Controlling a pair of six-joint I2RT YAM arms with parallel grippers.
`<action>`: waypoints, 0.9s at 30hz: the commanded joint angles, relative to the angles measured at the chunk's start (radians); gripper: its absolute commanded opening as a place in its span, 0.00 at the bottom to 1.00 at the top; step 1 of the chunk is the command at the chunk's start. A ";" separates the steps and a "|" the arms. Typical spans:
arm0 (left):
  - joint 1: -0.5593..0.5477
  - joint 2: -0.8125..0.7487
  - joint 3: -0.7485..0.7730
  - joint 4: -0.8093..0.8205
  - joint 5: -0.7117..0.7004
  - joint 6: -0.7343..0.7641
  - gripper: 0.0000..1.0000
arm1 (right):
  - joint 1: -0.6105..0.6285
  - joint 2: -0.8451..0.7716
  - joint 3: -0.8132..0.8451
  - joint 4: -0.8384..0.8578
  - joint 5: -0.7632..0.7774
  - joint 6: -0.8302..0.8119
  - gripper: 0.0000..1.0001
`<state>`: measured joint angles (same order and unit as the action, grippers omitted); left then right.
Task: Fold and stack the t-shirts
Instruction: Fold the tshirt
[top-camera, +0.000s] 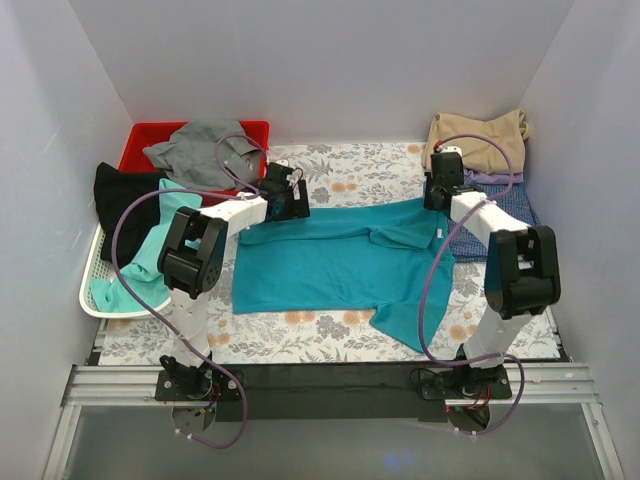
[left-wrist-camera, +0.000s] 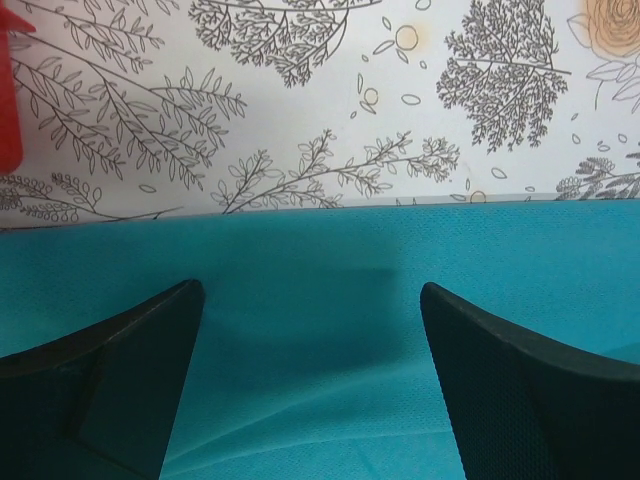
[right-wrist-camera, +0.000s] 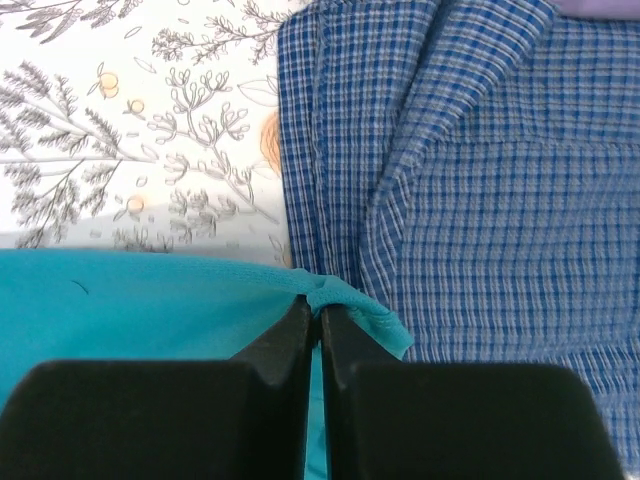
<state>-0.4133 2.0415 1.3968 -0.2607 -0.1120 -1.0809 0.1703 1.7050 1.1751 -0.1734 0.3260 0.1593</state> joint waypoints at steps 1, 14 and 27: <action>0.007 0.037 0.031 -0.029 -0.046 -0.010 0.90 | -0.006 0.103 0.105 0.034 0.019 -0.015 0.11; 0.007 -0.010 0.094 0.003 -0.019 0.021 0.89 | 0.000 -0.126 -0.044 0.138 -0.143 -0.090 0.47; -0.038 -0.182 0.021 0.025 0.110 0.004 0.89 | 0.221 -0.118 -0.134 -0.051 -0.352 -0.291 0.44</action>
<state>-0.4316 1.9736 1.4418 -0.2554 -0.0330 -1.0752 0.3290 1.5604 1.0561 -0.1703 -0.0208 -0.0608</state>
